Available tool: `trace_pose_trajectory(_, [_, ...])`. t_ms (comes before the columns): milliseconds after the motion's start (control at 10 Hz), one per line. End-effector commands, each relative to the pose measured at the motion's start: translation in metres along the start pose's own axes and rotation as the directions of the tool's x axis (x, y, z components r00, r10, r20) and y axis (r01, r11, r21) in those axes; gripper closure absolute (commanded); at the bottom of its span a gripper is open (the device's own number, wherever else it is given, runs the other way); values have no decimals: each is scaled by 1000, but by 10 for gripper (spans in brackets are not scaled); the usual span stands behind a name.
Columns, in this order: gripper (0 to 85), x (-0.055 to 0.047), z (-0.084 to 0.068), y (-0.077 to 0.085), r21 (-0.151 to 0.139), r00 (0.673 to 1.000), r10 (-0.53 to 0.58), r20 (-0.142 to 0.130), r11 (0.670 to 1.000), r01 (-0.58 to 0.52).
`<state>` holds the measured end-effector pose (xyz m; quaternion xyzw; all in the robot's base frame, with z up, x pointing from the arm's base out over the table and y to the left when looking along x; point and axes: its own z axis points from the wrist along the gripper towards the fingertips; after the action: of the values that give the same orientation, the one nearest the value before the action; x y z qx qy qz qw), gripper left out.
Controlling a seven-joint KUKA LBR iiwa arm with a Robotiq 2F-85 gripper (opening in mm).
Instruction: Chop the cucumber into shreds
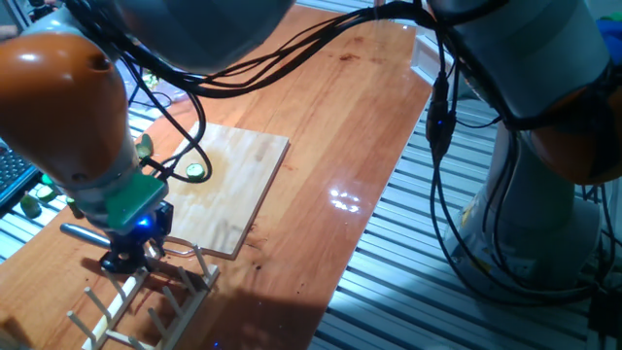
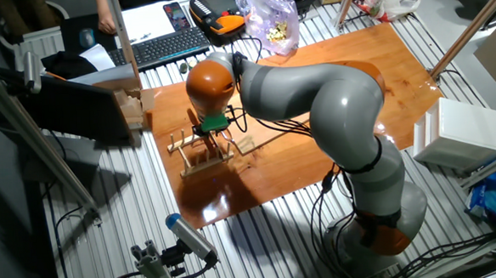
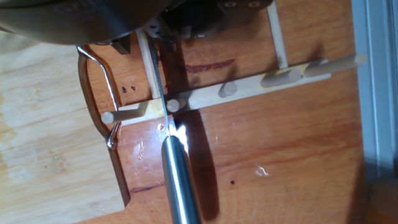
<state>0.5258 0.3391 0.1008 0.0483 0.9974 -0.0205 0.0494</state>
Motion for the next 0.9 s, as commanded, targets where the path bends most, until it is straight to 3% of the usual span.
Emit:
trace_pose_trajectory(0, [680, 1, 2, 0, 8, 1000, 1, 11, 1000, -1])
trace_pose_trajectory(100, [680, 0, 4, 0, 17, 1000, -1, 24, 1000, 0])
trace_pose_trajectory(300, [680, -1, 7, -1, 24, 1000, -6, 24, 1000, 5])
trace_pose_trajectory(400, [850, -1, 7, -1, 31, 1000, -7, 25, 999, 6])
trace_pose_trajectory(800, [850, -4, -3, 2, 4, 1000, -19, 21, 1000, 19])
